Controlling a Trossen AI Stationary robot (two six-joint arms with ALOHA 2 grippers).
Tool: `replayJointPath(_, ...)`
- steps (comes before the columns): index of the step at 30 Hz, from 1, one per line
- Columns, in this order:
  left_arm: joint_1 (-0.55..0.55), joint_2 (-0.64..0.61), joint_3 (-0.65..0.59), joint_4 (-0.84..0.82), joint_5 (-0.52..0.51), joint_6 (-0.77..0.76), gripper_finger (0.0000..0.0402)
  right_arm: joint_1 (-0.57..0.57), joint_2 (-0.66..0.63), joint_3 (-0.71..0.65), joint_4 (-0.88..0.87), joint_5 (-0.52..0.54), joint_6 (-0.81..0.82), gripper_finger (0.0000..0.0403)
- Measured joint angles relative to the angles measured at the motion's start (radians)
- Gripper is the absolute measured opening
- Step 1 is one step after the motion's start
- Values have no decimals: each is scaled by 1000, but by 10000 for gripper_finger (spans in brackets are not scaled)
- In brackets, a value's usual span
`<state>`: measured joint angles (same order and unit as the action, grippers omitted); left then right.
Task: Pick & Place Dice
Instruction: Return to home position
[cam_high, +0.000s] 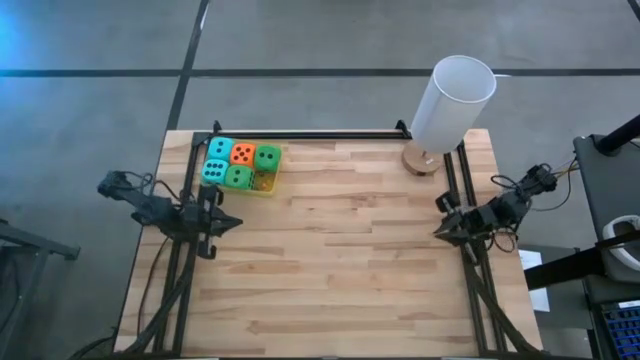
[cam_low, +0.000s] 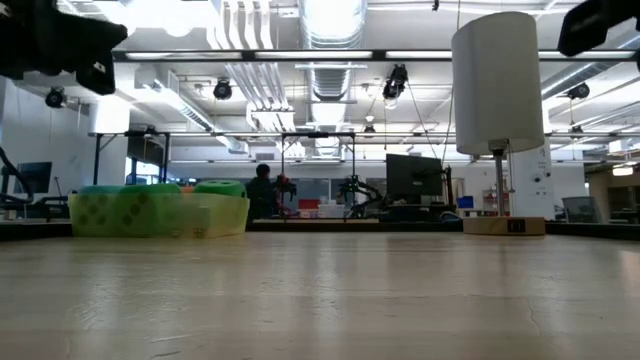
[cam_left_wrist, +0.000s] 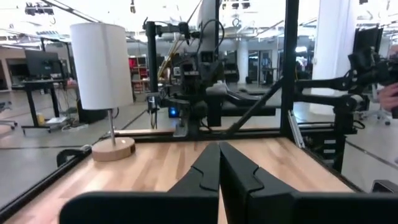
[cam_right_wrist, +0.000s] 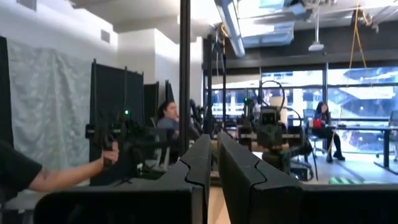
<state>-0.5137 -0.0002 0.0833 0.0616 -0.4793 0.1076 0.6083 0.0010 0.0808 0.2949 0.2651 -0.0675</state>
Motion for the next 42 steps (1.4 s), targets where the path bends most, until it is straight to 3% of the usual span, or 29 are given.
replayJointPath(7,0,0,-79,27,-1,-36,3,0,1,-72,26,26,8,28)
replayJointPath(20,0,9,-79,11,-1,-55,5,0,14,-72,-240,25,91,28)
replayJointPath(42,0,11,-79,9,-3,-56,10,0,48,-72,-245,25,65,28)
